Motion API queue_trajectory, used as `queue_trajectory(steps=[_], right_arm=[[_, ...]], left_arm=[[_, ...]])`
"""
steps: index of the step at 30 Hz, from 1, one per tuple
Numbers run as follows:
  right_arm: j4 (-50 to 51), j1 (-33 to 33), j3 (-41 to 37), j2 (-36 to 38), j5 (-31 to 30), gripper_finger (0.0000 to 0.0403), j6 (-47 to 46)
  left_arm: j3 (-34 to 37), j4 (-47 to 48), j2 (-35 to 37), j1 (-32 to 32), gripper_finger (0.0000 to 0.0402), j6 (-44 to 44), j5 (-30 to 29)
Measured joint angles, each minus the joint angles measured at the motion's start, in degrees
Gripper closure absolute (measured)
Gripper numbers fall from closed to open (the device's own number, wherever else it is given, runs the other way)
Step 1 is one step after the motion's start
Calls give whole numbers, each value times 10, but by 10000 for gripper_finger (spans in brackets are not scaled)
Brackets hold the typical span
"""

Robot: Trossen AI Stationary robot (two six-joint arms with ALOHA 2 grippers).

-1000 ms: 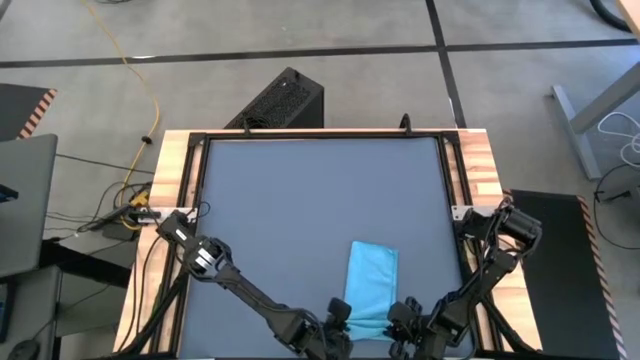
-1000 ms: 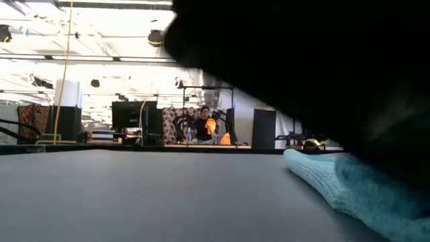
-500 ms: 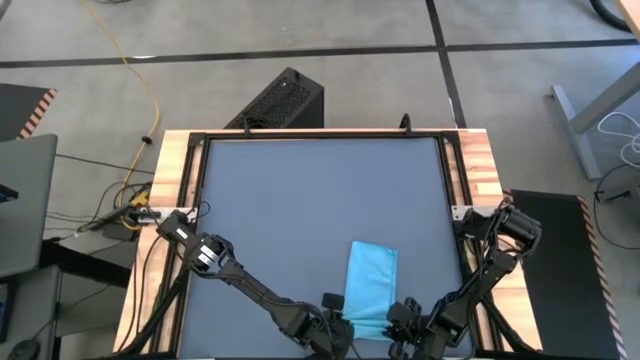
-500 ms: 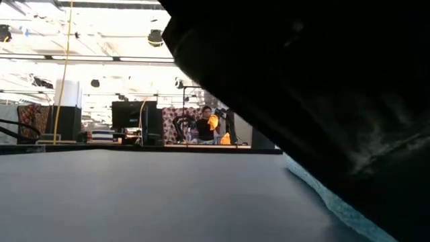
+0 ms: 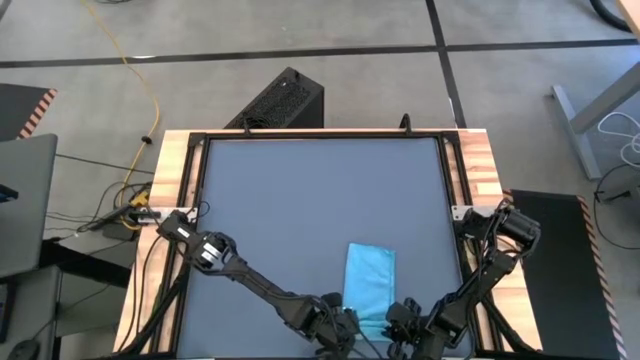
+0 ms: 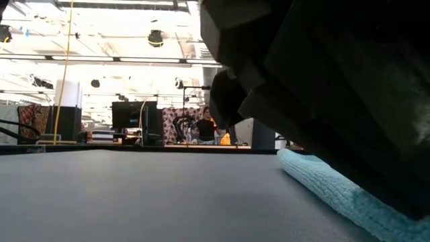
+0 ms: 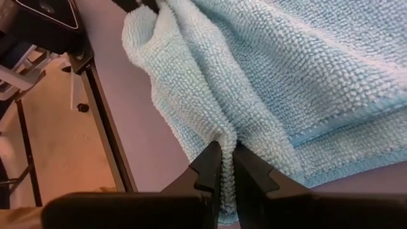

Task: Roll towel
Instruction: Roll the blue microfiber towel

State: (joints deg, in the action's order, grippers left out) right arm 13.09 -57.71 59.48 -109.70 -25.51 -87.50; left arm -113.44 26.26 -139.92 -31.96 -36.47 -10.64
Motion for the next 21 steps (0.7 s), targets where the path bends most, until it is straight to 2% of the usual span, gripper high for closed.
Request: queue_trajectory(steps=[6,9,18,21], right_arm=[[77,-7,-1,33,-3,341,-12],[112,-14,-2,51,-5,327,-7],[126,-28,-2,61,-9,214,5],[168,-39,14,61,-43,187,5]], left_arm=[[0,-2,0,0,400,-20,17],[0,-3,0,1,400,-24,32],[-1,-8,0,19,401,-35,79],[0,-26,0,27,401,-40,99]])
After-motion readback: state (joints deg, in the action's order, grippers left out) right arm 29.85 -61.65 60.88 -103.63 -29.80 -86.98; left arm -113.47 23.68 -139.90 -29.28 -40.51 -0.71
